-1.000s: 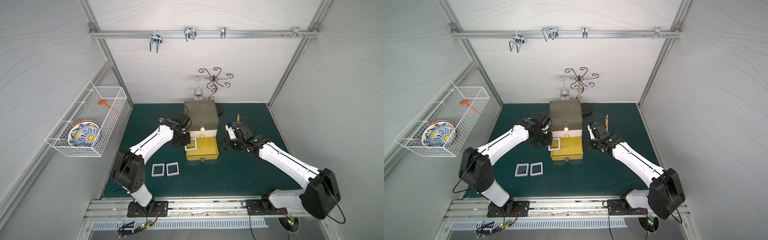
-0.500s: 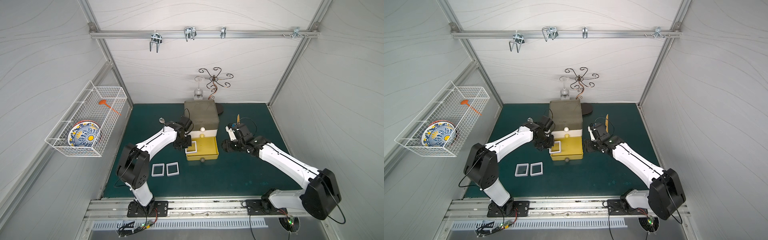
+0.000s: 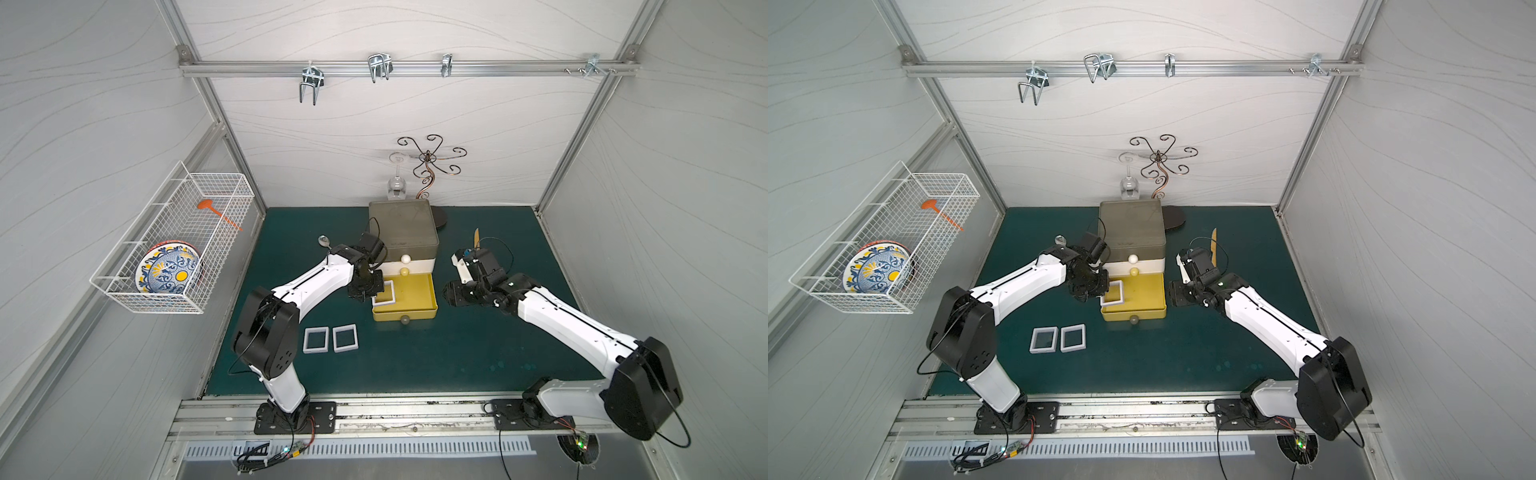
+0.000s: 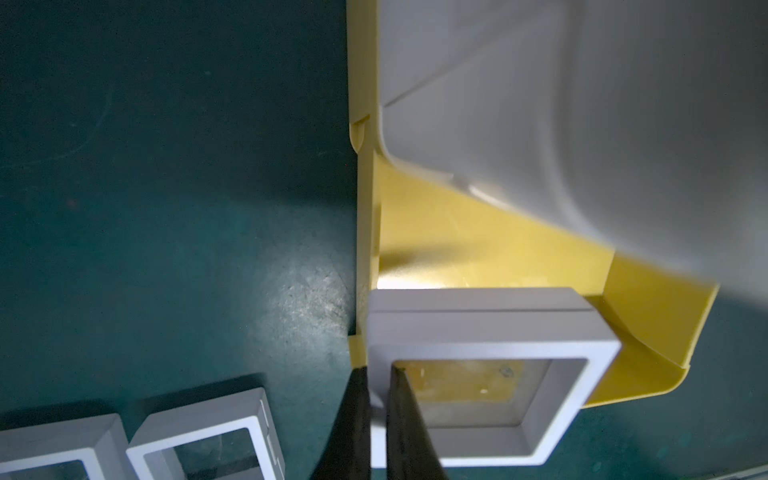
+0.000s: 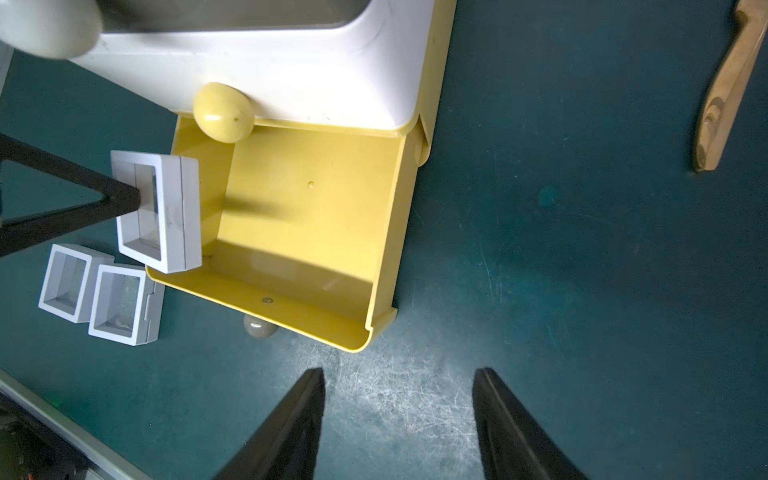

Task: Place the brooch boxes into the drawer by color
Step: Place the brooch box in the drawer.

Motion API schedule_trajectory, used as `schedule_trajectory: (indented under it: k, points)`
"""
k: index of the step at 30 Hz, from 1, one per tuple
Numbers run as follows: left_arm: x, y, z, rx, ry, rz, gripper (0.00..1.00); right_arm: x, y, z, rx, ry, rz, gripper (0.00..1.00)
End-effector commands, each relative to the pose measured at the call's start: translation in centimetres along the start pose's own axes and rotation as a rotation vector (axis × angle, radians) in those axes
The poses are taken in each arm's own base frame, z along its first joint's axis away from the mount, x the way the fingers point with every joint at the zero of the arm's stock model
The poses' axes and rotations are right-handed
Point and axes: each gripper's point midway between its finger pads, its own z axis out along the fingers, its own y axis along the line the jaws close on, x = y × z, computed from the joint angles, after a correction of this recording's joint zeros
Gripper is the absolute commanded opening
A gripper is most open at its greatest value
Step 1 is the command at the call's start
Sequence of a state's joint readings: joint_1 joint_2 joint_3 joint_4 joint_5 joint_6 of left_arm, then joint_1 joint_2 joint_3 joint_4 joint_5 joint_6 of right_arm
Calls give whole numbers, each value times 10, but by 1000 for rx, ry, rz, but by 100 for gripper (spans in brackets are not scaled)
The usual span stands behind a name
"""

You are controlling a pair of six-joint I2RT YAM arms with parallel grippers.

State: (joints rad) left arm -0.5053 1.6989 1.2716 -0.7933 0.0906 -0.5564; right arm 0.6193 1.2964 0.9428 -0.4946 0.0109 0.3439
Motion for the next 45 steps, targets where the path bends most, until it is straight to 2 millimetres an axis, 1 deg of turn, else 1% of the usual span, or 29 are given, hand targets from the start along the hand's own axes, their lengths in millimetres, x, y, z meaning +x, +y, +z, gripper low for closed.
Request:
schedule_trajectory:
  k: [1, 12, 14, 15, 19, 23, 25, 27, 30, 33, 35, 41, 42, 43, 45]
  points:
    - [8, -39, -3, 150, 8, 118, 0, -3, 0, -3, -5, -20, 15, 61]
    - [11, -37, -1, 140, -3, 131, 0, -3, 1, -3, -9, -20, 17, 61]
    - [12, -33, 3, 121, 3, 129, 9, -4, 1, -3, -9, -22, 21, 62]
    - [13, -32, 5, 114, 8, 129, 11, -3, 1, -3, -11, -20, 20, 62]
    - [15, -29, 9, 101, 15, 128, 15, -2, 1, -3, -11, -19, 25, 62]
    - [14, -27, 9, 92, 11, 129, 16, -2, 1, -4, -11, -21, 26, 62]
    - [14, -28, 9, 92, 13, 129, 22, -2, 1, -4, -10, -19, 27, 62]
    - [14, -28, 8, 92, 10, 128, 23, -2, 2, -4, -14, -19, 27, 62]
    - [13, -26, 4, 83, -1, 128, 28, -1, 2, -4, -14, -18, 26, 62]
    - [10, -23, -5, 69, -24, 128, 30, -1, 3, -4, -17, -21, 24, 62]
    - [8, -19, -12, 43, -40, 133, 34, -1, 4, -3, -19, -19, 22, 62]
    - [3, -2, -31, 4, -78, 110, 35, 0, 7, -3, -26, -22, 7, 62]
    - [2, 4, -34, -1, -83, 96, 35, 0, 8, -3, -27, -22, 4, 62]
    - [1, 13, -39, -14, -92, 74, 35, 1, 9, -3, -29, -23, 0, 62]
    - [2, 41, -45, -47, -96, -10, 35, 3, 11, -2, -32, -24, -9, 62]
